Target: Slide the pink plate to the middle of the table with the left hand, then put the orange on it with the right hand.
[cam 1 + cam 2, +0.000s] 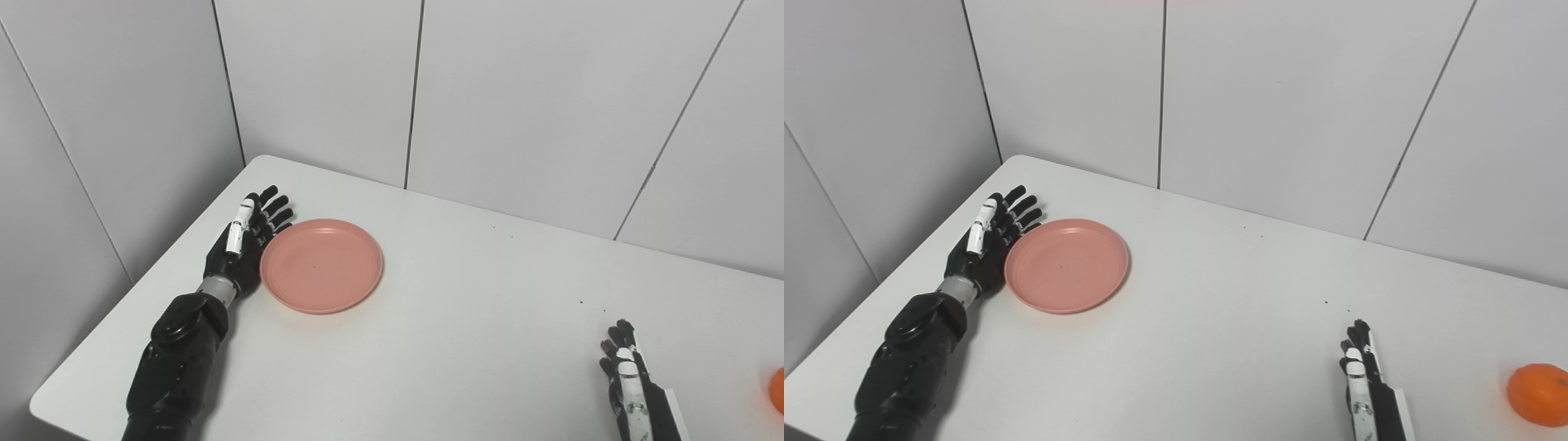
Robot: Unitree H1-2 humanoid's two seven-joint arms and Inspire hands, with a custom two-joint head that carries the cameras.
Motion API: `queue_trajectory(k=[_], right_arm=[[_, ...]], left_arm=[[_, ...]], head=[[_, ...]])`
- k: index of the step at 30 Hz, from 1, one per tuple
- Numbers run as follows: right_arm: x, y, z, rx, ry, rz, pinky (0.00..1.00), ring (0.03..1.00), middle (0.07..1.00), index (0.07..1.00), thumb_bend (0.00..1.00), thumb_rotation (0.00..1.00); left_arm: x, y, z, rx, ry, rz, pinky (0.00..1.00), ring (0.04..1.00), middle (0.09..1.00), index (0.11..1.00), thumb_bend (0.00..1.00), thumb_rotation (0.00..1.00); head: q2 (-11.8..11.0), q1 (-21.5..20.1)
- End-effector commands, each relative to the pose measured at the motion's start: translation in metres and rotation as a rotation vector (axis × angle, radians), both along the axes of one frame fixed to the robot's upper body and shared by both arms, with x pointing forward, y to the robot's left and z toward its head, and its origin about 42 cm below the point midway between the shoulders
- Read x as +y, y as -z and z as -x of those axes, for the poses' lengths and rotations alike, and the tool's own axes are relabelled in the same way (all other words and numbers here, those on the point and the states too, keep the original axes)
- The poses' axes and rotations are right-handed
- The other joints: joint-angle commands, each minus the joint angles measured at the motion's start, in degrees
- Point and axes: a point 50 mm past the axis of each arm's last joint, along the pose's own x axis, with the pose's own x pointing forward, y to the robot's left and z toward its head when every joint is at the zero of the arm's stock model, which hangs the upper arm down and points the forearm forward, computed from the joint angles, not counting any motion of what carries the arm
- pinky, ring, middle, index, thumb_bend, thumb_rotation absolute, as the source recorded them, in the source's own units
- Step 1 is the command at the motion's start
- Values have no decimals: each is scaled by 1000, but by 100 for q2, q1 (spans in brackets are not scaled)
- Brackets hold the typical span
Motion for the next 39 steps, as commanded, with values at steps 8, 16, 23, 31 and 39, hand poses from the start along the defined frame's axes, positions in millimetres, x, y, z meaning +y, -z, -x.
queue_trajectory(k=[8,16,23,31,39], right_arm=[[3,-12,-3,-79,-7,-2,1000,979,984,993,109,1000],[3,-12,-3,-71,-1,-14,1000,979,985,994,125,1000],[5,-13,-3,-64,4,-9,1000,976,981,989,144,1000],[8,-14,-3,-63,11,-3,988,971,976,982,144,1000],[10,-14,-2,-65,11,-3,988,968,974,982,162,1000]], left_arm=[[-26,9,-3,82,25,21,917,914,912,891,334,1000],[-41,3,-7,67,46,37,917,905,906,895,337,1000],[-53,3,-8,69,71,30,922,909,911,905,332,1000],[-73,6,-11,89,106,36,912,908,909,906,345,1000],[-93,5,-14,92,144,58,902,899,901,901,332,1000]], head=[[124,-72],[182,-131],[238,-206],[290,-294],[379,-387]])
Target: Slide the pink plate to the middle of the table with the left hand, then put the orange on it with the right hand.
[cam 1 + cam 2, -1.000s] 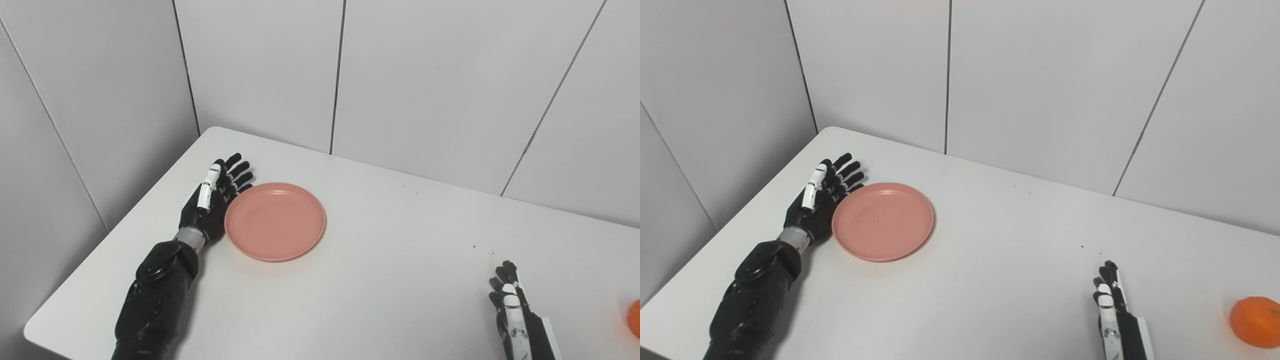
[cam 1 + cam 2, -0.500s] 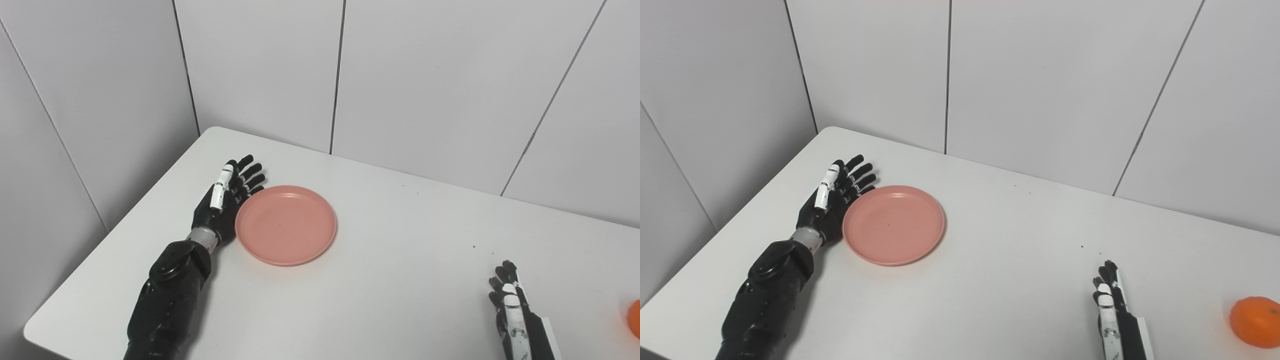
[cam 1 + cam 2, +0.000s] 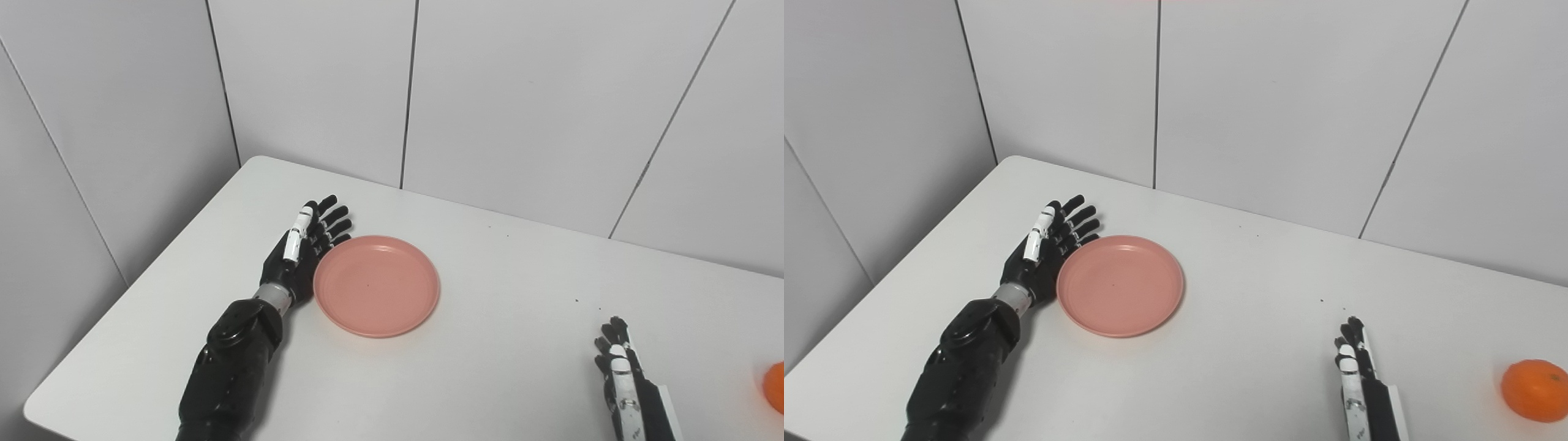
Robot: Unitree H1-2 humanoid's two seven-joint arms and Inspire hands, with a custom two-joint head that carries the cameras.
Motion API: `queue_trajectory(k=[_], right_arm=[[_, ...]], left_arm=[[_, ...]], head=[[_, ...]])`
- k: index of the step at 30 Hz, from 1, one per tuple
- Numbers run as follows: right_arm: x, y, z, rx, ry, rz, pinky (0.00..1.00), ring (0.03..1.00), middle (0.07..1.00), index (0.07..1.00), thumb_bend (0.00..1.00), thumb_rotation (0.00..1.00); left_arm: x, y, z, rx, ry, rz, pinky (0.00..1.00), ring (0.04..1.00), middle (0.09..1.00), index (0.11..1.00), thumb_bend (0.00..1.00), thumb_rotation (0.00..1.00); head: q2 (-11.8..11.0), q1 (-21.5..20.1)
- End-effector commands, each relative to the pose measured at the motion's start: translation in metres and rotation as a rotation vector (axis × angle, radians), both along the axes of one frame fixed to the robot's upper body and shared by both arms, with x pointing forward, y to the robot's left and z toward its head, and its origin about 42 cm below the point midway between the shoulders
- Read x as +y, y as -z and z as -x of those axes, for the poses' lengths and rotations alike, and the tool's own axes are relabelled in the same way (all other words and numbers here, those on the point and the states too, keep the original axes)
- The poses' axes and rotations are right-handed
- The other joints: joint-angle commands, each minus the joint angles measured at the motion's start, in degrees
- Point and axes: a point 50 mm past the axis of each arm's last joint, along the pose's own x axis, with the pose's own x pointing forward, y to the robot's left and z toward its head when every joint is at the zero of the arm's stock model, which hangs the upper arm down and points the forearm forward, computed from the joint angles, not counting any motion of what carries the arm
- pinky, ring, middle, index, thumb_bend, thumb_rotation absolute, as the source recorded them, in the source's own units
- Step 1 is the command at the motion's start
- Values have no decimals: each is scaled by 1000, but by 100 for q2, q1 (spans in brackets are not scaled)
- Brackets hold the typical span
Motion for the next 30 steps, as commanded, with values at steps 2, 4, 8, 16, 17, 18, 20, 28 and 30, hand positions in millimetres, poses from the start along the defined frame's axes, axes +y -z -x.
queue_trajectory(k=[2,4,8,16,17,18,20,28,30], right_arm=[[4,-14,-2,-63,-1,-6,991,970,975,982,163,1000],[5,-14,-2,-66,-1,-6,986,968,973,980,167,1000],[7,-14,-2,-69,-6,3,980,967,976,982,172,1000],[10,-17,-1,-60,15,3,973,955,963,971,169,1000],[11,-17,-1,-63,14,6,972,955,964,972,169,1000],[11,-17,-1,-65,14,9,971,954,964,972,170,1000],[12,-18,-2,-68,12,7,971,955,964,972,173,1000],[16,-21,-3,-58,14,5,972,957,967,974,202,1000],[18,-22,-3,-58,18,4,968,954,963,970,203,1000]], left_arm=[[-13,8,-2,53,39,13,907,902,904,904,331,1000],[-16,8,-2,53,46,24,915,906,909,911,330,1000],[-23,8,-1,55,56,26,916,908,913,909,328,1000],[-46,11,2,52,129,47,929,921,923,920,341,1000],[-48,11,3,50,140,52,933,925,928,926,341,1000],[-49,11,3,48,148,55,937,929,932,932,341,1000],[-56,10,3,56,156,71,931,923,927,930,340,1000],[-79,11,9,69,168,77,920,917,924,922,353,1000],[-83,13,10,69,174,78,919,917,923,920,355,1000]], head=[[24,-41],[53,-95],[96,-166],[205,-239],[233,-268],[233,-268],[277,-320],[388,-464],[419,-502]])
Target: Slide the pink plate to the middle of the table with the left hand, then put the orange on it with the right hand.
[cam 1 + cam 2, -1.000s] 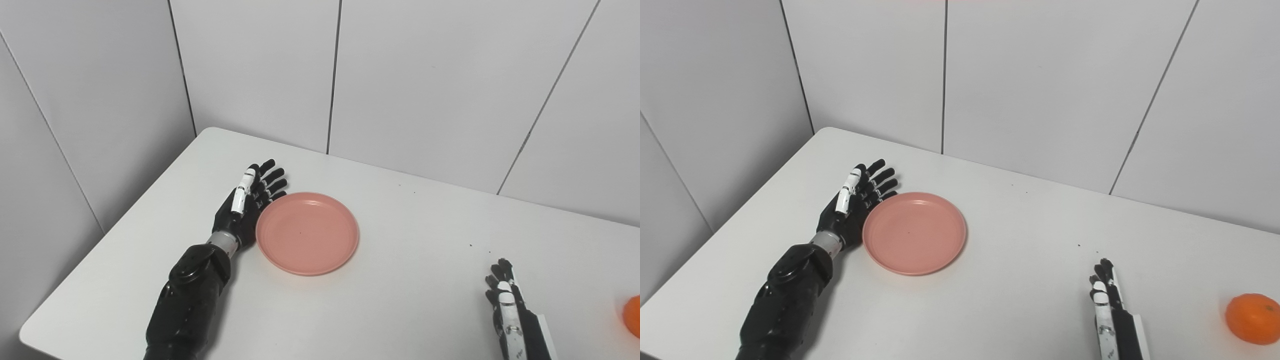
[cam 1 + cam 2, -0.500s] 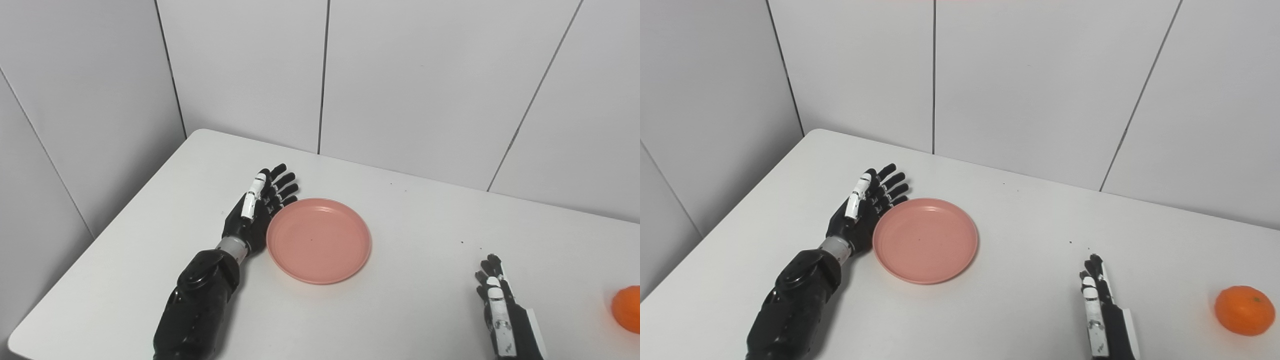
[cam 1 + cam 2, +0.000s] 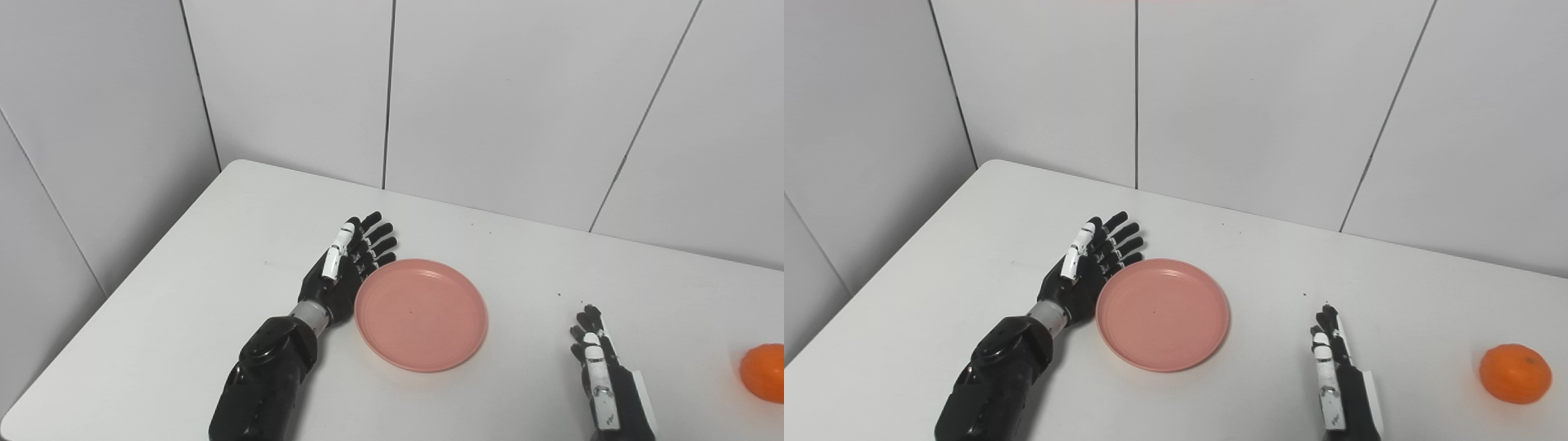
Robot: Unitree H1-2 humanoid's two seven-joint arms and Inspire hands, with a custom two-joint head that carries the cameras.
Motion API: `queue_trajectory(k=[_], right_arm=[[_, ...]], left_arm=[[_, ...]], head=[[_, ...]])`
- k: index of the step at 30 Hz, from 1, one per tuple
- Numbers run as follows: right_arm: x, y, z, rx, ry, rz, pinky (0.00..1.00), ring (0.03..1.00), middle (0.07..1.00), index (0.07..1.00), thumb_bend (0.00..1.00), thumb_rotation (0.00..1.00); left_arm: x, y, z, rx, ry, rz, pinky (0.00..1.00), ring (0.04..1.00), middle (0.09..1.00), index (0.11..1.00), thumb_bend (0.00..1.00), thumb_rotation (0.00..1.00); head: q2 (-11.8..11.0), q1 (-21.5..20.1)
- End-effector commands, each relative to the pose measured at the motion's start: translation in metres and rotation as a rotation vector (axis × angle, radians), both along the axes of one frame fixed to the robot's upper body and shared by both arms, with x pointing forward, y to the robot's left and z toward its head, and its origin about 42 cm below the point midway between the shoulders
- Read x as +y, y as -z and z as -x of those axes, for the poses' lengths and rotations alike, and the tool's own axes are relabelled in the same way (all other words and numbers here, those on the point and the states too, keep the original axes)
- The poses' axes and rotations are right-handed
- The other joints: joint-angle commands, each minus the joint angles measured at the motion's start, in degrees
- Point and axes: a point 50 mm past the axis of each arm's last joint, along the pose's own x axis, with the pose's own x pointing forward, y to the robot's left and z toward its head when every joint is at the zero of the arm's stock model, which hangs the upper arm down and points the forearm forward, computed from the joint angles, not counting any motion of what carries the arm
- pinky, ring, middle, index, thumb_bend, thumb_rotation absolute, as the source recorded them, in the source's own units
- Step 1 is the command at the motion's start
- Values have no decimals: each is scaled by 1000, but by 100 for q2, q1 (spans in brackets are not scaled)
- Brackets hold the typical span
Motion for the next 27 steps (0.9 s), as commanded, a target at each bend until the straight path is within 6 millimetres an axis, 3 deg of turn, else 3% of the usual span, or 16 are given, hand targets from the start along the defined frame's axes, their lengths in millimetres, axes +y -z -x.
queue_trajectory(k=[1,11,27], right_arm=[[6,-17,-4,-56,-1,-13,966,952,961,967,203,1000],[12,-23,-4,-48,12,-7,972,951,962,968,201,1000],[27,-28,-8,-39,31,23,937,932,948,953,212,1000]], left_arm=[[-7,13,7,55,10,-13,918,916,923,919,356,1000],[-38,16,23,48,36,2,923,931,936,924,361,1000],[-52,22,48,61,95,-12,960,946,952,946,344,1000]], head=[[24,-16],[232,-292],[464,-1040]])
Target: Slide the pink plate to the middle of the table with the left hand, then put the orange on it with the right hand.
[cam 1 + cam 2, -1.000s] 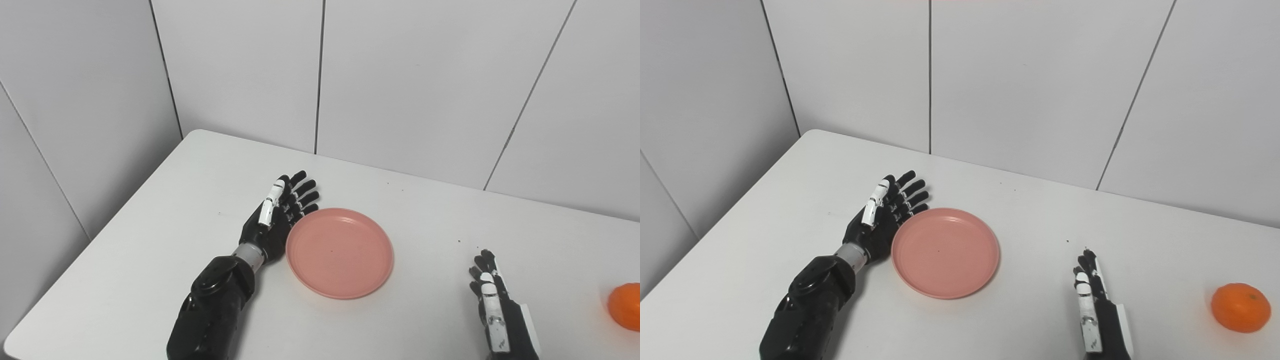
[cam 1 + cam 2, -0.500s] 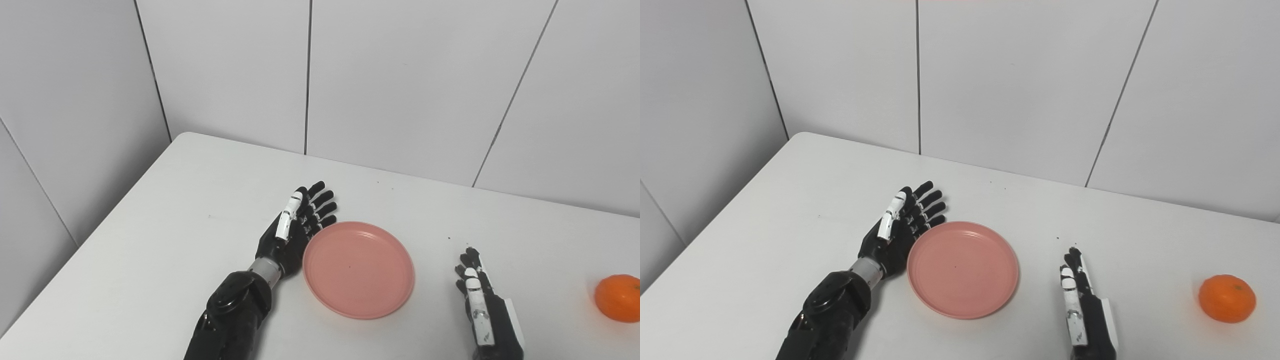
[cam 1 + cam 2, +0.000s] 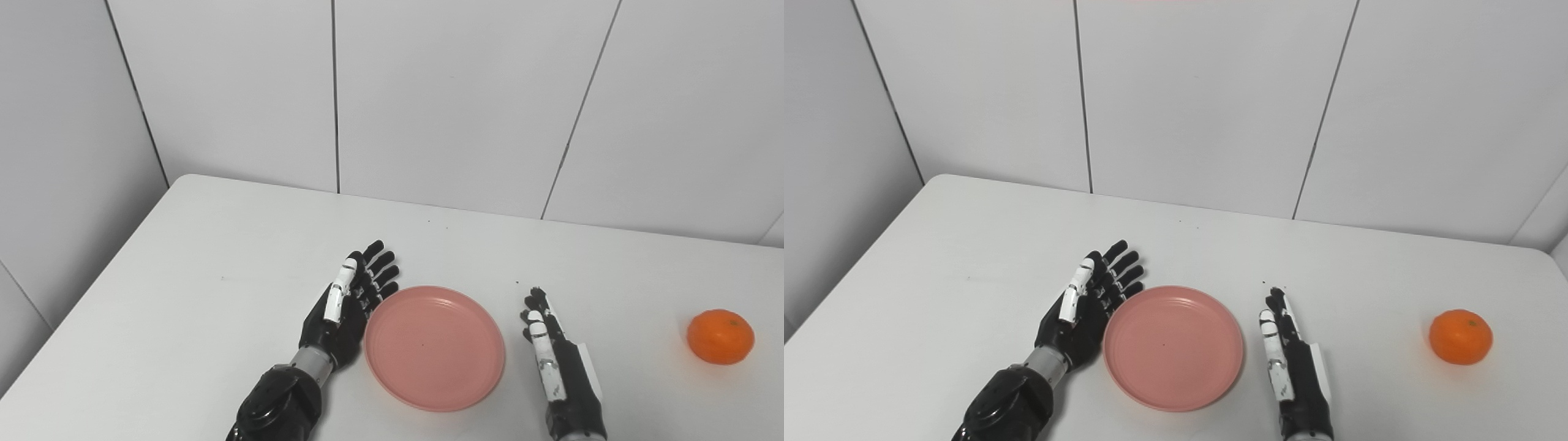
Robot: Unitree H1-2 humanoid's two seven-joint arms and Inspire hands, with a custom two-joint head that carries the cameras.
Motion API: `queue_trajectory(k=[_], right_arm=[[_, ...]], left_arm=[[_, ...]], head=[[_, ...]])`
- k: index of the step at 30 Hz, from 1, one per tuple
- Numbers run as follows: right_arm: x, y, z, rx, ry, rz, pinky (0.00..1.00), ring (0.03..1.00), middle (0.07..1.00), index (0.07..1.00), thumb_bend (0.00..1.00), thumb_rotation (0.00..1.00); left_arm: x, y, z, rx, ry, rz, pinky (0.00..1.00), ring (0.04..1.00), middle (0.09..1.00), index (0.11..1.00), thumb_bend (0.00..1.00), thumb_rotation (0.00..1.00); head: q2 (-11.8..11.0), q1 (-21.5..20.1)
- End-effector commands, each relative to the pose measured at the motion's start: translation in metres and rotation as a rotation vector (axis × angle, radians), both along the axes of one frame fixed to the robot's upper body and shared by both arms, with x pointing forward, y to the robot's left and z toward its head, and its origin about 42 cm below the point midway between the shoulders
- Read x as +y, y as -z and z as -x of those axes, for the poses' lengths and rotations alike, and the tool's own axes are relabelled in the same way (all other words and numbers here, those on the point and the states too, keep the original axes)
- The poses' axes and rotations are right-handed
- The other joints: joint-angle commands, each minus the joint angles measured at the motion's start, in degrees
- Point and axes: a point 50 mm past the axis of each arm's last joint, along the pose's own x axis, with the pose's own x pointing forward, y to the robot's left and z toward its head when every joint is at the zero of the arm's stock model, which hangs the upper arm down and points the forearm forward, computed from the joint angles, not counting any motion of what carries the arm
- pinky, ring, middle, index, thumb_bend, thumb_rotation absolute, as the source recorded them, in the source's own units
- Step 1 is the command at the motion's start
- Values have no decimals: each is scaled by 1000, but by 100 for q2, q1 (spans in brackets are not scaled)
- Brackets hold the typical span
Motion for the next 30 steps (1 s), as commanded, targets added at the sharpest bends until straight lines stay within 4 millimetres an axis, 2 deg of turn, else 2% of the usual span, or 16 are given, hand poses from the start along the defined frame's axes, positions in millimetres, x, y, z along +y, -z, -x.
queue_trajectory(k=[1,8,15,23,30], right_arm=[[6,-16,-5,-57,6,-15,938,932,947,953,215,1000],[6,-16,-7,-53,16,-16,938,931,945,952,223,1000],[4,-20,-8,-59,21,-34,970,938,947,953,212,1000],[-2,-35,-14,-87,54,-4,932,922,940,942,213,1000],[-17,-56,-19,-146,104,57,922,921,936,933,242,1000]], left_arm=[[1,15,8,76,16,-17,964,950,956,952,346,1000],[5,16,7,87,8,-6,965,955,960,954,341,1000],[9,18,10,33,-23,-75,960,943,948,945,344,1000],[16,20,13,-17,-51,-125,976,956,961,953,359,1000],[24,24,16,-37,-41,-128,988,965,968,961,369,1000]], head=[[1,-19],[8,-56],[-1,-366],[-49,-735],[-199,-1314]])
